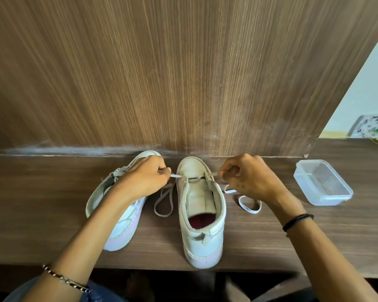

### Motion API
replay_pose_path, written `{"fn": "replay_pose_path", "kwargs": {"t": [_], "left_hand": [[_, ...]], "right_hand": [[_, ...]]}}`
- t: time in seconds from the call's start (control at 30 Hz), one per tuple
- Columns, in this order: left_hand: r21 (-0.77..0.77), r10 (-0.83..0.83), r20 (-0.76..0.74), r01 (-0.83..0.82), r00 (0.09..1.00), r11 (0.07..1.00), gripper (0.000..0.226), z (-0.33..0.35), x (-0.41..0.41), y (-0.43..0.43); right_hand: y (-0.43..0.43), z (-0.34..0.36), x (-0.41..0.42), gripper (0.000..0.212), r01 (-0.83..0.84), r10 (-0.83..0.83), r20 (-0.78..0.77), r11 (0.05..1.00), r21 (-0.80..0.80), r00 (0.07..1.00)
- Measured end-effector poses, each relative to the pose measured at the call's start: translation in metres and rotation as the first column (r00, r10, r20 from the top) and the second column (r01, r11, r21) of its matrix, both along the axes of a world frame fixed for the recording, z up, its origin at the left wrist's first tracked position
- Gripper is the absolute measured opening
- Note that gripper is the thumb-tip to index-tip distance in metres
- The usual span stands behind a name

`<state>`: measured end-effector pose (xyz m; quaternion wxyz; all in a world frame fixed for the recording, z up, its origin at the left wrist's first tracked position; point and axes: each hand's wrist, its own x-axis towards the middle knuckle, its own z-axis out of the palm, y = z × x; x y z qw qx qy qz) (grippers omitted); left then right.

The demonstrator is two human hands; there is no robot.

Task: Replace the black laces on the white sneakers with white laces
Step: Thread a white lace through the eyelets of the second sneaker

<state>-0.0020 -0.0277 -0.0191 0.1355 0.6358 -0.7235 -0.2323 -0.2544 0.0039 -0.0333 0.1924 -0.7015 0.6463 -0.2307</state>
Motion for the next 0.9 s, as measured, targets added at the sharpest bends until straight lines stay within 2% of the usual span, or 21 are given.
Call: {"fn": "replay_pose_path", "kwargs": {"t": [0.07, 0.17, 0.43, 0.6, 0.9], "left_hand": [[-0.034, 0.041, 0.038, -0.04, 0.998, 0.999, 0.028, 0.002, 0.002, 0.001], [-0.024, 0.038, 0.056, -0.037, 0.998, 0.999, 0.026, 0.003, 0.003, 0.002], [0.104, -0.072, -0.104, 0.083, 0.992, 0.991, 0.019, 0.002, -0.004, 0.008], [0.111, -0.09, -0.195, 0.113, 0.977, 0.987, 0.018, -0.004, -0.005, 0.006], [0.24, 0.039, -0.346, 0.049, 0.937, 0.97, 0.025, -0.001, -0.006, 0.003]], "right_hand": [[0.002, 0.004, -0.005, 0.015, 0.036, -0.036, 0.022, 0.999, 0.028, 0.999], [0.006, 0.008, -0.004, 0.017, 0.058, -0.065, 0.132, 0.997, 0.061, 0.989], [0.006, 0.006, 0.005, 0.011, -0.02, -0.019, 0.285, 0.991, 0.132, 0.958], [0.004, 0.001, 0.011, 0.006, -0.116, 0.096, 0.211, 0.99, 0.085, 0.973], [0.0, 0.0, 0.01, 0.007, -0.021, 0.007, 0.191, 0.997, 0.072, 0.982]]}}
